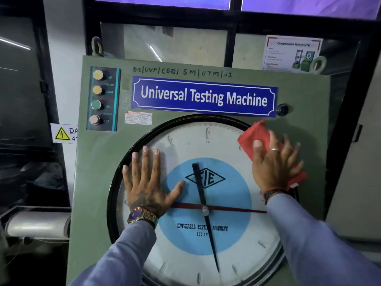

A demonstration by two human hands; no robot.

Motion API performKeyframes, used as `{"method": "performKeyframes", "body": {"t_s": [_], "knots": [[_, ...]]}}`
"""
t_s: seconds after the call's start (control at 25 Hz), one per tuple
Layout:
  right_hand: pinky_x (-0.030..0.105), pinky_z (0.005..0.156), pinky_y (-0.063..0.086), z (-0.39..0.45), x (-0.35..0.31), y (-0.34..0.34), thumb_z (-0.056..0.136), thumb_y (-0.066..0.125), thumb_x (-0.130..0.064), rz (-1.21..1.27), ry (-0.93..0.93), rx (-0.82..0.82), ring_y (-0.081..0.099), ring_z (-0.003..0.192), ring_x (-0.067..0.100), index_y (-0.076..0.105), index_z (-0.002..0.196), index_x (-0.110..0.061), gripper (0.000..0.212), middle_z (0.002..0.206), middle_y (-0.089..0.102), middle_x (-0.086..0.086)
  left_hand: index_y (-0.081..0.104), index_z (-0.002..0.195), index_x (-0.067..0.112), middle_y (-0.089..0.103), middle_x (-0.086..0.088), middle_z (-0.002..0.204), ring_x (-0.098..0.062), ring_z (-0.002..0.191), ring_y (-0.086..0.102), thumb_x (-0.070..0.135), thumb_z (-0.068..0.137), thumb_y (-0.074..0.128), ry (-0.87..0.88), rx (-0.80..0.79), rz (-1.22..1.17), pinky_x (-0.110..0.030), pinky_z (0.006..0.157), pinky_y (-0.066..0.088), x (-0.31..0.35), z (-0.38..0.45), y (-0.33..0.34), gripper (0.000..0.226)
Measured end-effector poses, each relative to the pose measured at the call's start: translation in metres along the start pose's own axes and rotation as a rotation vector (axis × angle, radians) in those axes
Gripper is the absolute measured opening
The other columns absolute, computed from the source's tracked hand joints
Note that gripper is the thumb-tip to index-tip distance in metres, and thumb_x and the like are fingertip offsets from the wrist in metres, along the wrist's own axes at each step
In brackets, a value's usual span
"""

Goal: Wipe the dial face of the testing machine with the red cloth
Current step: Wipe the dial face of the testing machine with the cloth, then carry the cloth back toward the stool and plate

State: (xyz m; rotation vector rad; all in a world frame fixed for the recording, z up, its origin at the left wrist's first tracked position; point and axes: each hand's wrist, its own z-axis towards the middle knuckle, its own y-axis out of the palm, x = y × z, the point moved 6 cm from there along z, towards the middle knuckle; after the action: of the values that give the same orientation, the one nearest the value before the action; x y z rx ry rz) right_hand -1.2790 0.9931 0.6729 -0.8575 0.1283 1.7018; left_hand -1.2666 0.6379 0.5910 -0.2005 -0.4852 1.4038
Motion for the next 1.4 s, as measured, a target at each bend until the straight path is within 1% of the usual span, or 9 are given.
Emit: {"method": "performKeyframes", "body": {"t_s": [0.12,0.4,0.48,0.6,0.76,0.84,0.92,1.08,1.4], "knots": [[0.072,0.130,0.008,-0.006,-0.007,0.001,0.078,0.066,-0.094,-0.099,-0.080,-0.099,0.008,0.171,0.047,0.026,0.173,-0.038,0.118,0.186,0.016,0.010,0.014,0.176,0.025,0.009,-0.008,0.185,-0.037,0.171,0.007,0.097,0.087,0.027,0.003,-0.024,-0.009,-0.065,0.135,0.008,0.001,-0.001,-0.002,0.115],[0.063,0.136,0.001,-0.004,-0.050,-0.005,0.099,0.030,-0.057,0.064,-0.042,-0.132,0.006,0.173,0.040,0.046,0.168,-0.031,0.075,0.184,0.030,-0.004,0.008,0.177,0.023,-0.002,-0.006,0.186,-0.035,0.172,0.000,0.093,0.089,0.028,0.008,-0.145,0.029,-0.067,0.135,0.007,0.008,0.003,-0.018,0.113],[0.055,0.138,0.000,-0.016,-0.083,-0.006,0.103,0.029,-0.054,0.230,-0.114,-0.146,0.012,0.173,0.030,0.045,0.169,-0.029,0.072,0.181,0.036,-0.002,0.013,0.176,0.022,0.002,-0.006,0.186,-0.033,0.172,0.004,0.090,0.092,0.029,0.051,-0.125,0.026,-0.066,0.135,0.008,0.017,0.014,-0.034,0.109],[0.042,0.133,0.027,-0.034,-0.127,-0.017,0.112,0.031,-0.053,0.785,-0.045,-0.168,0.046,0.155,0.022,0.048,0.165,-0.023,0.062,0.169,0.051,0.004,0.011,0.177,0.024,0.000,-0.003,0.186,-0.030,0.172,0.001,0.085,0.095,0.028,0.033,-0.080,0.011,-0.064,0.136,0.003,0.025,0.044,-0.068,0.103],[0.045,0.120,0.049,-0.071,-0.158,-0.019,0.105,0.040,-0.081,1.378,0.566,-0.528,0.067,0.129,0.023,0.064,0.145,-0.023,0.074,0.148,0.068,0.005,0.009,0.177,0.025,0.002,-0.003,0.186,-0.031,0.172,0.002,0.077,0.098,0.028,-0.076,0.012,0.025,-0.063,0.136,0.001,0.008,0.057,-0.137,0.097],[0.051,0.114,0.051,-0.097,-0.183,-0.021,0.096,0.050,-0.086,1.736,0.627,-0.759,0.069,0.119,0.032,0.070,0.131,-0.017,0.080,0.132,0.068,0.012,0.009,0.177,0.025,0.004,-0.003,0.186,-0.031,0.172,0.005,0.075,0.099,0.030,-0.090,0.039,0.097,-0.063,0.137,0.001,-0.006,0.047,-0.176,0.095],[0.058,0.110,0.049,-0.133,-0.209,-0.022,0.093,0.056,-0.084,1.917,0.672,-0.910,0.067,0.119,0.039,0.068,0.136,-0.014,0.084,0.132,0.063,0.017,0.010,0.177,0.024,0.005,-0.003,0.186,-0.030,0.172,0.006,0.075,0.099,0.031,-0.105,0.022,0.184,-0.063,0.137,0.000,-0.027,0.033,-0.213,0.095],[0.065,0.117,0.049,-0.236,-0.266,-0.033,0.098,0.051,-0.078,1.977,0.793,-1.152,0.068,0.136,0.049,0.066,0.152,-0.011,0.087,0.153,0.067,0.019,0.013,0.176,0.025,0.006,-0.003,0.186,-0.030,0.172,0.004,0.076,0.098,0.030,-0.150,0.017,0.360,-0.065,0.136,0.000,-0.085,-0.012,-0.303,0.095],[0.070,0.126,0.037,-0.479,-0.404,-0.113,0.101,0.046,-0.074,1.957,0.953,-1.661,0.059,0.145,0.053,0.078,0.134,-0.011,0.078,0.163,0.060,0.021,0.018,0.176,0.027,0.012,-0.005,0.185,-0.034,0.171,0.011,0.074,0.097,0.038,-0.288,-0.028,0.776,-0.070,0.134,0.004,-0.239,-0.157,-0.522,0.094]]}}
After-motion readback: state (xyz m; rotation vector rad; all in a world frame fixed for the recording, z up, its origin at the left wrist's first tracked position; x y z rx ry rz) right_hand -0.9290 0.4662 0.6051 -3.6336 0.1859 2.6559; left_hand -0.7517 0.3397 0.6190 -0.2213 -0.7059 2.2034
